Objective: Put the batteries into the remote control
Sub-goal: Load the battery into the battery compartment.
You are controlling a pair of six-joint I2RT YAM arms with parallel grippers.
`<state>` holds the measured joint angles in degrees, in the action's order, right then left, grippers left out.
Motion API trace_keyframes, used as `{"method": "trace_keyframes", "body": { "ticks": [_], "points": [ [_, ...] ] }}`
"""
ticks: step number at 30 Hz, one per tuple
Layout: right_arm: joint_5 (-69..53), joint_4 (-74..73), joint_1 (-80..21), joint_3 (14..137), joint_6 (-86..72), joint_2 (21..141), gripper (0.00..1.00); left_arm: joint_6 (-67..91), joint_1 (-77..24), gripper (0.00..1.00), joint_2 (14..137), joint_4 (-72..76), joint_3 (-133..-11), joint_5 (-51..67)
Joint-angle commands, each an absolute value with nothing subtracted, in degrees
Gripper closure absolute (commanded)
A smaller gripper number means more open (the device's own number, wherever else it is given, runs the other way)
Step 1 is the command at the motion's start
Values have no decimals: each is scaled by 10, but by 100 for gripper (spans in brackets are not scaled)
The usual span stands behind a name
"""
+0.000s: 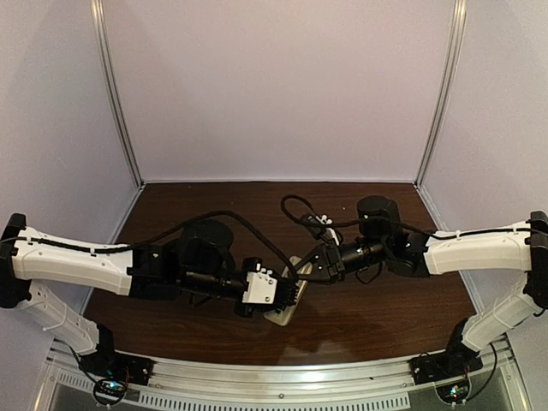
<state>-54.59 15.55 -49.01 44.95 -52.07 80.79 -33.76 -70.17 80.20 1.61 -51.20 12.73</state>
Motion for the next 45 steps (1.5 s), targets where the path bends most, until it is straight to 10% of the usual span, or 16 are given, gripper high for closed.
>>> {"method": "trace_keyframes", "body": {
  "ticks": [1, 24, 45],
  "points": [
    [-611, 318, -510, 481, -561, 768, 100, -353, -703, 72, 814, -68, -461, 73],
    [-615, 306, -521, 492, -554, 760, 100, -354, -704, 97, 819, -76, -449, 37],
    [-632, 338, -539, 486, -567, 758, 100, -366, -704, 66, 797, -37, -416, -14]
  ]
}}
